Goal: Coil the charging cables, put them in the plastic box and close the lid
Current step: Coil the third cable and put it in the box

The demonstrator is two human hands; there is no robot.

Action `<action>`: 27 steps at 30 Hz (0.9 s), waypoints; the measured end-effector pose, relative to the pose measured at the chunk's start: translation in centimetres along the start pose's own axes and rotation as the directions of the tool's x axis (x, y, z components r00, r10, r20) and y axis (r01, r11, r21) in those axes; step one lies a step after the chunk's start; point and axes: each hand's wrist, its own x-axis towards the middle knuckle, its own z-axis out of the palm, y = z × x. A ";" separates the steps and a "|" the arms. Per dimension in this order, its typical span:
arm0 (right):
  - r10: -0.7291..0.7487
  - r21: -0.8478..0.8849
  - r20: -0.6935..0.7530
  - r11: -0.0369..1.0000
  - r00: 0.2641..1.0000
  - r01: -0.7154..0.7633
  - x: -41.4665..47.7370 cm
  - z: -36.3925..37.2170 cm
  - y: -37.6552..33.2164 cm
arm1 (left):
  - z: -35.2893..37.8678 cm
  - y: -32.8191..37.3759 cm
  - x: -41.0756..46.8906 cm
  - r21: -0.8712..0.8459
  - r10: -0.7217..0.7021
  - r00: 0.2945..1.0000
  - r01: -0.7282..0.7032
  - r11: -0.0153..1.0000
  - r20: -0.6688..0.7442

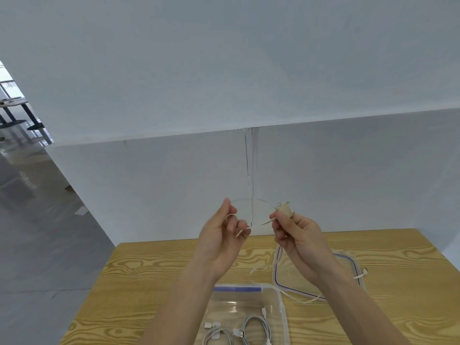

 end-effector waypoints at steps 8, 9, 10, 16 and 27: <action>0.010 0.174 -0.068 0.985 0.998 0.002 0.3 2.3 0.3 | -1.6 -0.6 -0.9 0.104 -0.064 0.989 0.050 0.993 0.135; 0.029 0.223 -0.060 0.975 0.998 -0.015 0.3 2.6 0.3 | -1.9 -0.4 -0.9 0.107 -0.059 0.986 0.042 0.993 0.155; 0.049 0.280 -0.046 0.959 0.998 -0.035 0.4 2.9 0.3 | -2.1 -0.3 -0.9 0.116 -0.052 0.983 0.032 0.993 0.174; 0.129 0.371 -0.072 0.924 0.989 -0.093 0.1 4.6 0.8 | -3.6 0.0 -1.0 0.121 -0.021 0.974 -0.007 0.993 0.225; 0.049 0.067 -0.060 0.997 0.997 -0.045 -0.2 5.2 1.5 | -4.8 -0.1 -1.1 0.089 -0.051 0.989 0.038 0.995 0.137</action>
